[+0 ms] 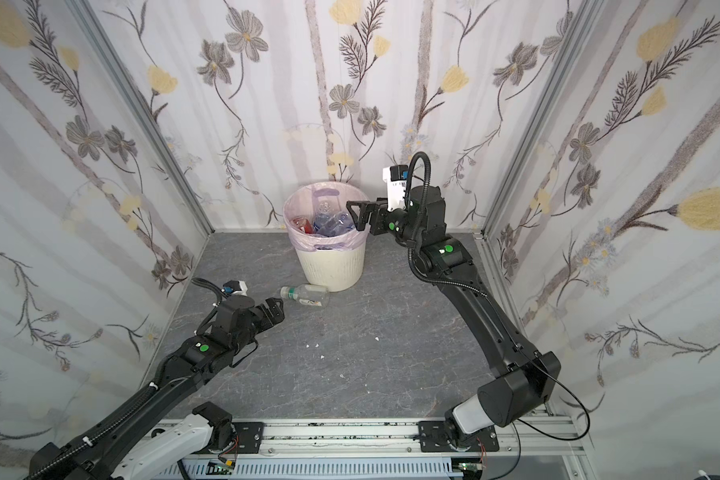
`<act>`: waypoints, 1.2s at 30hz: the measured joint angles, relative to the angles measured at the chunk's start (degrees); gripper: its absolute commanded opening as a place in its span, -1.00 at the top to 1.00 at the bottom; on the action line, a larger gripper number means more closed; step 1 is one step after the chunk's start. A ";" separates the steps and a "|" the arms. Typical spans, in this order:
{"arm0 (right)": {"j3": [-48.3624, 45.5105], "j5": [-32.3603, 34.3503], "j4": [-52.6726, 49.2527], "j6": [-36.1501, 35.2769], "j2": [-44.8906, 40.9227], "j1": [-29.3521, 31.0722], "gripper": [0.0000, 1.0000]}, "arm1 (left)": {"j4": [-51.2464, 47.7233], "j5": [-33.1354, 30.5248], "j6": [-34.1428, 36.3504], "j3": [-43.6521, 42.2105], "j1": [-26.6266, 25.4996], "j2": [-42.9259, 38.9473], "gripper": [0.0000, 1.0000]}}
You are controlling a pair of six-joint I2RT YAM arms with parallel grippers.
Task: Throw the plastic bottles in the bin
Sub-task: 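Lift the clear blue-capped bottle over the bin with the right gripper and release, then grasp the clear green-labelled bottle with the left gripper while right withdraws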
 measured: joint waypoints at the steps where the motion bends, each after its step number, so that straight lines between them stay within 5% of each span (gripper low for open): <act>1: -2.62 -0.02 0.13 -0.42 -2.14 0.00 -0.99 | 0.39 -0.02 -1.20 0.17 0.00 1.42 -1.00; 11: -30.86 1.62 0.74 -3.41 -25.42 0.04 -0.99 | 6.73 -1.33 -12.81 4.17 0.13 17.66 -0.99; 19: -48.65 4.48 0.39 -2.05 -39.50 -0.04 -0.99 | 10.78 2.25 -15.08 14.56 1.79 33.88 -0.93; 36: -53.22 6.21 -0.98 -0.96 -45.29 -0.04 -0.99 | 12.00 9.92 -19.30 22.82 4.15 49.96 -0.88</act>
